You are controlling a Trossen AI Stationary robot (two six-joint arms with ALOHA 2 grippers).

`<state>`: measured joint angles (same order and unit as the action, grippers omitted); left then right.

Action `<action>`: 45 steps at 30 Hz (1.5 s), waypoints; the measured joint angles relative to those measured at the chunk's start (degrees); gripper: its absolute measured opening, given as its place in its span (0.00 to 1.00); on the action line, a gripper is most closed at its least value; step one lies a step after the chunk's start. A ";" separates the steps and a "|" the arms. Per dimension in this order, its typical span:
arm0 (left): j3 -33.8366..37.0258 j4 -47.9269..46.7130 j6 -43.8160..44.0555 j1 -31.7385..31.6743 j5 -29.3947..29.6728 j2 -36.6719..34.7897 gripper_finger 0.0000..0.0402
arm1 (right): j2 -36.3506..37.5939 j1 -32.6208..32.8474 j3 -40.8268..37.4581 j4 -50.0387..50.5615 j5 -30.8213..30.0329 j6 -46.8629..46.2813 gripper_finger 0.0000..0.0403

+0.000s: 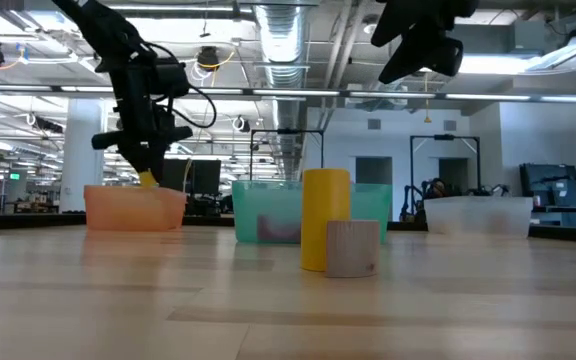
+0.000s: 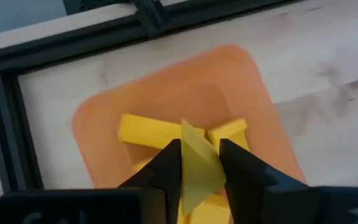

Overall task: Sort & place blocks by color
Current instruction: Put the yellow block into the orange bin

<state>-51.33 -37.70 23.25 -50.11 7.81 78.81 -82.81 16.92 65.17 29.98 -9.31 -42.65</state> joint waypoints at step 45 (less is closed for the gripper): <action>19.01 33.56 -17.36 46.32 -18.91 -16.46 0.54 | -27.96 7.08 6.63 -21.81 2.29 23.20 0.59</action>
<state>-32.32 -4.14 5.89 -3.79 -11.10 62.35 -110.77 24.00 71.79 8.17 -7.02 -19.45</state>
